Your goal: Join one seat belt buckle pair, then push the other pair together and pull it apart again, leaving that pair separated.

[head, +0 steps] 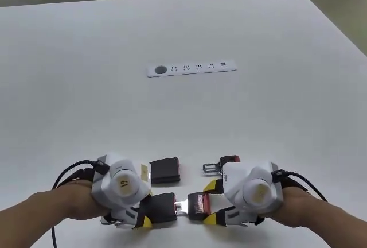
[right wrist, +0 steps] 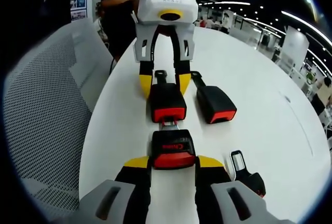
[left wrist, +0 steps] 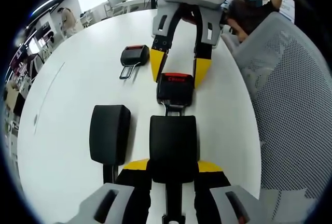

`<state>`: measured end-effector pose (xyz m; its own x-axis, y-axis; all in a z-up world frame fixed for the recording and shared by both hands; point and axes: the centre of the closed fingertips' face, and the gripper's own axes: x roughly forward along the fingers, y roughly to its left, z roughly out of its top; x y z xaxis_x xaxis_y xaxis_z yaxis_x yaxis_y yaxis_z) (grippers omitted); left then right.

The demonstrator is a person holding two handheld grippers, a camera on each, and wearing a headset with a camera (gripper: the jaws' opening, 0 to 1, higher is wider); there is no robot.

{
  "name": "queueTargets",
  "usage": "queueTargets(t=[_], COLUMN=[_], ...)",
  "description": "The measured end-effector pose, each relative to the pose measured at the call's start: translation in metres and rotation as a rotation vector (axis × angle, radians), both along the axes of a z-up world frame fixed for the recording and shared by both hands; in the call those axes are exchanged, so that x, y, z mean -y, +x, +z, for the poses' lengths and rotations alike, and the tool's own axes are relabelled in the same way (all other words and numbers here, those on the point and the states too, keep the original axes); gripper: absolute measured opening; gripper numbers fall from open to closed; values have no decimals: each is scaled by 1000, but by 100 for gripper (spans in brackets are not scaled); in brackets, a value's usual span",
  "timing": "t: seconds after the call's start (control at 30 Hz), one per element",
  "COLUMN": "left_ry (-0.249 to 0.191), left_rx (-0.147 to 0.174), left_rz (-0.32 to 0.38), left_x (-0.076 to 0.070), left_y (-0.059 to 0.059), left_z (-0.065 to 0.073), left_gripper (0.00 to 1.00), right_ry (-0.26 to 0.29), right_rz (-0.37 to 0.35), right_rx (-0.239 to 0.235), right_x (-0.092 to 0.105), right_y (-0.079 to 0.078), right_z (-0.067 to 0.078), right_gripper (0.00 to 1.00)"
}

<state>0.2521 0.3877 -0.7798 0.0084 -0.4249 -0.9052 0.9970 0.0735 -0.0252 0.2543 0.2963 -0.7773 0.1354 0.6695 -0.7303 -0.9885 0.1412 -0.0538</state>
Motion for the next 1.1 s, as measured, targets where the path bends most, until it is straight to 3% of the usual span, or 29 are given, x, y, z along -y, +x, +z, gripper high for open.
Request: queueTargets(t=[0.63, 1.1], left_ry=[8, 16], left_rx=[-2, -5], left_rz=[-19, -35], left_x=[2, 1], left_y=[-1, 0], left_z=[1, 1], left_gripper=[31, 31], right_ry=[-5, -3], right_rz=[-44, -33], right_rx=[-36, -38], right_x=[-7, -7], right_y=[-1, 0], right_z=[0, 0], right_gripper=[27, 27])
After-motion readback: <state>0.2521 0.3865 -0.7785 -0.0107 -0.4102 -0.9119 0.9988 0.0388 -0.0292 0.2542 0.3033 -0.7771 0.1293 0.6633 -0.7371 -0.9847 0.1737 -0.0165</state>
